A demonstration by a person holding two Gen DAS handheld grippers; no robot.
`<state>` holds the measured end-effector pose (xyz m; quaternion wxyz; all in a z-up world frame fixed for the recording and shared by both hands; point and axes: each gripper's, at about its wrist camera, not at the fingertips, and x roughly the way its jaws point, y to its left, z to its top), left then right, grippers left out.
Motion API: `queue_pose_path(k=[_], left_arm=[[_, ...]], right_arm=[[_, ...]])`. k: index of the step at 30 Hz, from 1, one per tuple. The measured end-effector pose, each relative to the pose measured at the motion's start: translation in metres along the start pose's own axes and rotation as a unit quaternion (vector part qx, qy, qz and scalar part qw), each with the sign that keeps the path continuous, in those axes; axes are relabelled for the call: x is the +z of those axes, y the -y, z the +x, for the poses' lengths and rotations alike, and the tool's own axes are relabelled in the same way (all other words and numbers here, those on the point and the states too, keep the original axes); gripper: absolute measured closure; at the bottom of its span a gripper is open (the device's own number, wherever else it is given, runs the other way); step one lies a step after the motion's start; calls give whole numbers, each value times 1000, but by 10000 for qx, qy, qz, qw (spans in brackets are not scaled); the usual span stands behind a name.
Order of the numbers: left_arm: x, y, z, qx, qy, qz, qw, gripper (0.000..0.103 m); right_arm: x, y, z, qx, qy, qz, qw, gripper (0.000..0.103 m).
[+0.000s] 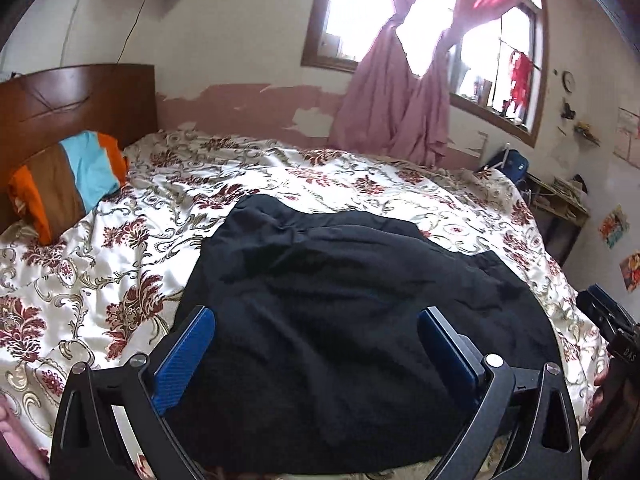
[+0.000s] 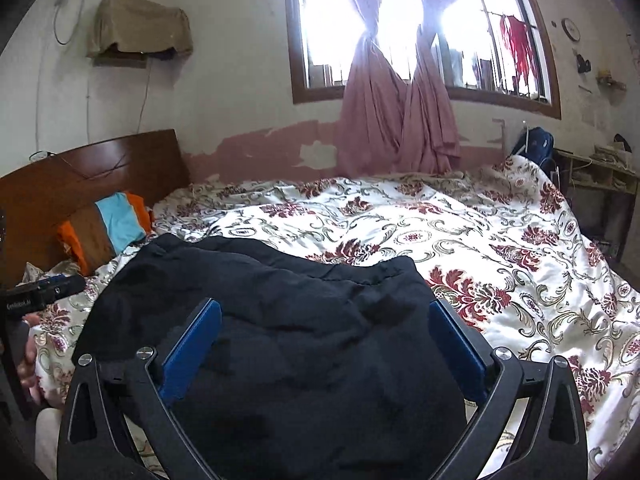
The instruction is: Fold large clothes
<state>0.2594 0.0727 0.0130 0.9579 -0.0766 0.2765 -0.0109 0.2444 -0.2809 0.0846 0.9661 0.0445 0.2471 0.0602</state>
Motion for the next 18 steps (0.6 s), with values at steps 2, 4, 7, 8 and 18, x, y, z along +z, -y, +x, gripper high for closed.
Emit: queue_pose_path(k=[2,4,7,8,18], left_arm=[[-5,7,-10,-48,47,46,10000,1],[-10,14,-21,-15,139,100,9999,1],[-20,24,-37,162,296,227,9992,1],[-24,26,-43,205,349,248,9989,1],[-47,35,-97,96,771,335,9964,1]], right_arm=[[-4,-5,-12,13,85,-24,10000,2],[-7,-12,-25,15,184,-88,9998,2],[-10,-18,-42,4,337,-143,9993,2],[-10,-21,-49,13,400,-163,9991,2],[-21,-51,-96,222,634,-385,9970,2]])
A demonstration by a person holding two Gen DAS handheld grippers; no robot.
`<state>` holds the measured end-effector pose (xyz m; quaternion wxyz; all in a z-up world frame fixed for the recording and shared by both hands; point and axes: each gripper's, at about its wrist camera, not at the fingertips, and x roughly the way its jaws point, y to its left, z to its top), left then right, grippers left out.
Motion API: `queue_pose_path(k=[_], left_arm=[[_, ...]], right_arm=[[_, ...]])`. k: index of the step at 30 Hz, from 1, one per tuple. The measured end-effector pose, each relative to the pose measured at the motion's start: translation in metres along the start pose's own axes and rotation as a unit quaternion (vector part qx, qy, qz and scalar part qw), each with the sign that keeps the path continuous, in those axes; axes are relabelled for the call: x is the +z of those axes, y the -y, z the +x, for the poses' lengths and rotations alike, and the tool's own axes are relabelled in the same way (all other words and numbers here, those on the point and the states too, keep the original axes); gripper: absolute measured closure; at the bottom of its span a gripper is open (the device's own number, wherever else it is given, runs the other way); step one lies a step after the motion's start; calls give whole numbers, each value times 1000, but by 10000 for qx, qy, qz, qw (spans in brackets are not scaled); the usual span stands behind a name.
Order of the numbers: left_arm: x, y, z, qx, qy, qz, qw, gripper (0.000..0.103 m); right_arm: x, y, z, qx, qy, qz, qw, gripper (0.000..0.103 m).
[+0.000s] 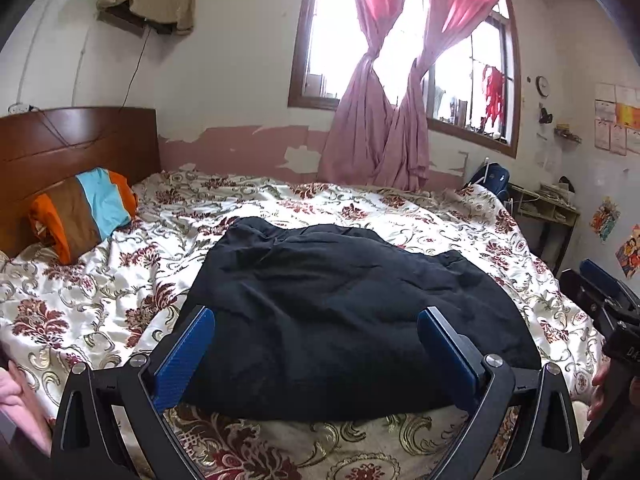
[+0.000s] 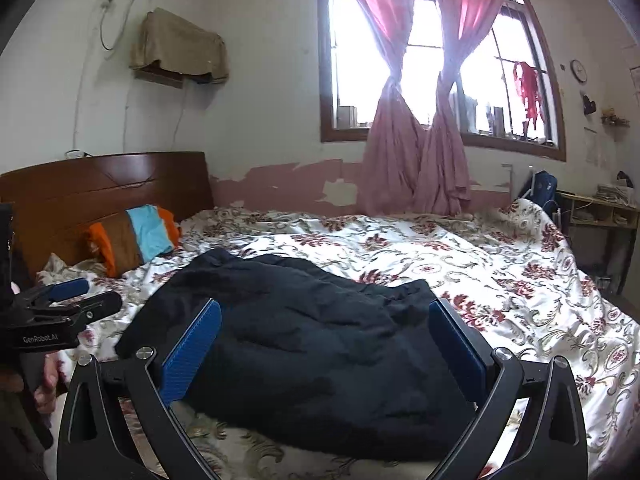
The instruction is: Fold large clothes
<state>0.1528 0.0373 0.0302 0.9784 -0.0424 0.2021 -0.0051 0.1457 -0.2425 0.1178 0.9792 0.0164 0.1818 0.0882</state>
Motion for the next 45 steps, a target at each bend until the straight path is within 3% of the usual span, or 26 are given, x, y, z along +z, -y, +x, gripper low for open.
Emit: queue_pose_path(k=[10,21,45], left_arm=[[-16,4,-46,320,268,250,9988,1],[-42,-1,-77,456,257,260,9983,1],[-86,-2,-94,606,-69,286,9977,1]], right_arm=[[-24,-19,-31,20,23,96,9999,2],[-48,-24,-60,-64,-68,96,9999,2],[-89,-29,-75,-122,-492,156,9986,2]])
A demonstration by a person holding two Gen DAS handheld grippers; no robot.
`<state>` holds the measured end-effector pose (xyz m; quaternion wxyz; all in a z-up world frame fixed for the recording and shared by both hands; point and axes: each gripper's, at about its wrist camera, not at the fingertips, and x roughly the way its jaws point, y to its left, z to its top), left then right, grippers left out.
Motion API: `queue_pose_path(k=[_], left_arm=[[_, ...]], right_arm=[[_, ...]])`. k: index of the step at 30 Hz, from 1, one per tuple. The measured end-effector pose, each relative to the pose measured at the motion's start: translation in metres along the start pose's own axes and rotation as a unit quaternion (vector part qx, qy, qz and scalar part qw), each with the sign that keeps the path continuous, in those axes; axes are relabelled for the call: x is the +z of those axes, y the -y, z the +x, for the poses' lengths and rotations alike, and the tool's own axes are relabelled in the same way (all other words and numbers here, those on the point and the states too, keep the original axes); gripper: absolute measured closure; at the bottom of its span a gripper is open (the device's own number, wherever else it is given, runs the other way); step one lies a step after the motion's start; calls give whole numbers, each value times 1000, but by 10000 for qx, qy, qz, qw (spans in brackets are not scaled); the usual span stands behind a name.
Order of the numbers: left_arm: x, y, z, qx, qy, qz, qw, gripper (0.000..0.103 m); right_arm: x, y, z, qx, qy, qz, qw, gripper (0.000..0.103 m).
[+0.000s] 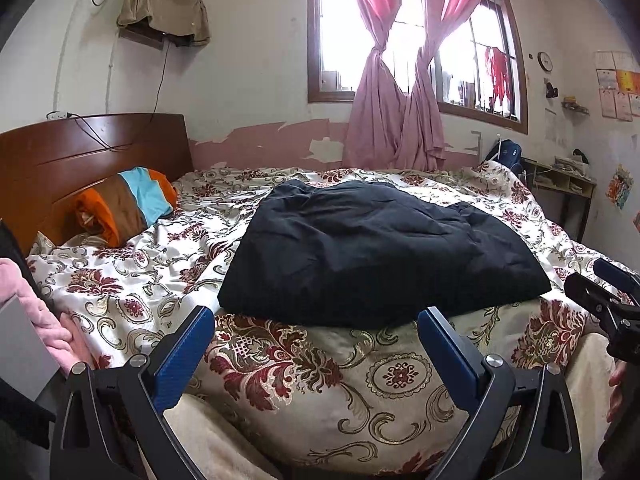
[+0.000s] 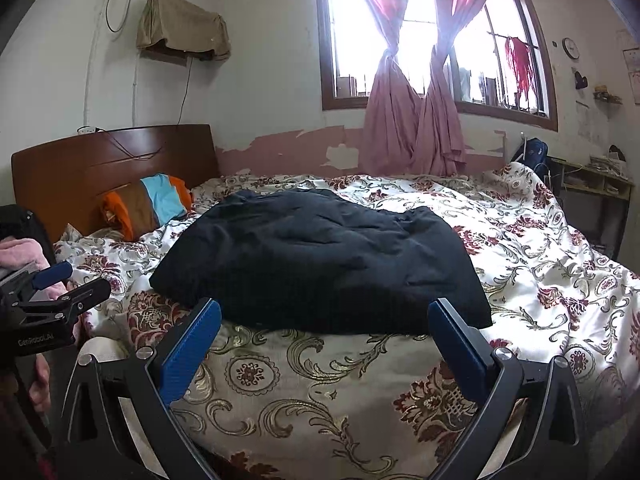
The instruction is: Fold large clothes
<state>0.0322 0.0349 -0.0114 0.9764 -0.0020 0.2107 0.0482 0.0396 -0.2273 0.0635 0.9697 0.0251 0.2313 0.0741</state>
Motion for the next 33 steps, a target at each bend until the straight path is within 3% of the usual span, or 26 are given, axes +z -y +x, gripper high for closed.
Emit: queue_pose_path(k=[33], left_arm=[[0,0,-4,51,-13,32,10000,1]], right_arm=[[-3,-5,0,-16,-31,42,10000,2]])
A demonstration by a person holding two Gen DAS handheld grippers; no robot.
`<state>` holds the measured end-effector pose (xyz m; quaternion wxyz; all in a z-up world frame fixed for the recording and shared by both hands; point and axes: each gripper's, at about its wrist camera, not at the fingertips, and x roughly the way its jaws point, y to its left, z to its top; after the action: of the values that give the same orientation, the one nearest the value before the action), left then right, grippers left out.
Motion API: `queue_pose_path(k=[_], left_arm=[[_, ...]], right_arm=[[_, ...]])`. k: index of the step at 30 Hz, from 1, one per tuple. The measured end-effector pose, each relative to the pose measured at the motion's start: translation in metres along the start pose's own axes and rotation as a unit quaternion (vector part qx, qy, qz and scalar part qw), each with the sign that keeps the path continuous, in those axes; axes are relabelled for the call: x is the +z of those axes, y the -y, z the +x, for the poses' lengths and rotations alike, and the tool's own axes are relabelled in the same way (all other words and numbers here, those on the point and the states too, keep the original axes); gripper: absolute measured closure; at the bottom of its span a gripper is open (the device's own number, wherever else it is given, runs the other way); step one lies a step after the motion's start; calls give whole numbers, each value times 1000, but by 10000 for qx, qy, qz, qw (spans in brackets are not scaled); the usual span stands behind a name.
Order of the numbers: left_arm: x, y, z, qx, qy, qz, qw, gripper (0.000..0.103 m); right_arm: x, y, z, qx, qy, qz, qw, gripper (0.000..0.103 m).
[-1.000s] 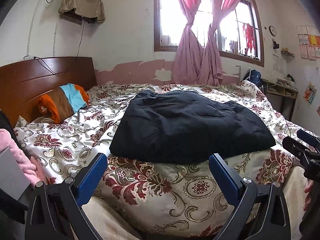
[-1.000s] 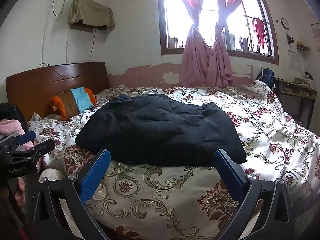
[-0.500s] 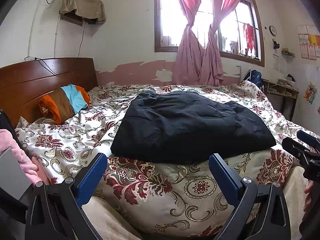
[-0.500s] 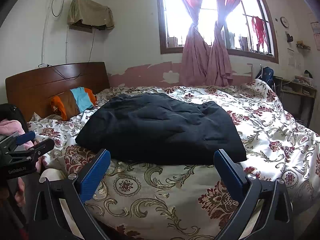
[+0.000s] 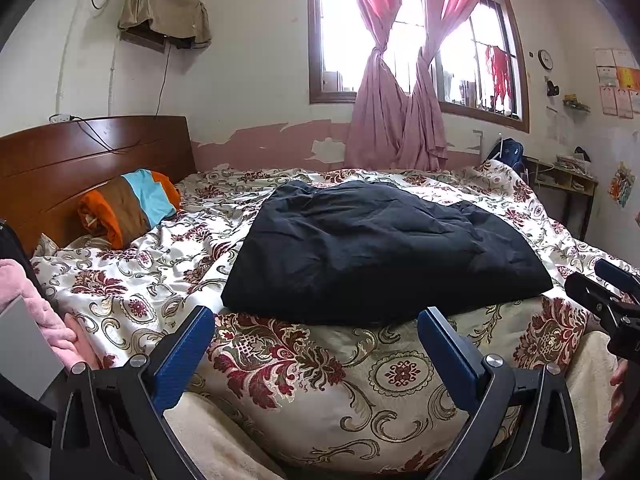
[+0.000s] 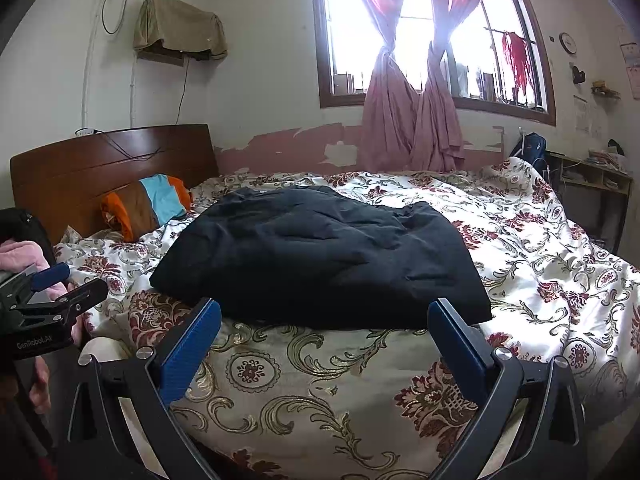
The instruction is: Fold large clothes
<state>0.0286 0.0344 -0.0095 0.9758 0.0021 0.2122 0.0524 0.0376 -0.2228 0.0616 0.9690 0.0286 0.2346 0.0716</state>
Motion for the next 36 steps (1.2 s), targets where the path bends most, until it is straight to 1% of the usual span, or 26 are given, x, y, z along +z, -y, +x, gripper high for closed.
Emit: queue_pose_path(k=[36], left_arm=[[0,1,-1,-4,12,0,10000,1]], right_arm=[[-2,-2,0,-15,-27,27,10000,2]])
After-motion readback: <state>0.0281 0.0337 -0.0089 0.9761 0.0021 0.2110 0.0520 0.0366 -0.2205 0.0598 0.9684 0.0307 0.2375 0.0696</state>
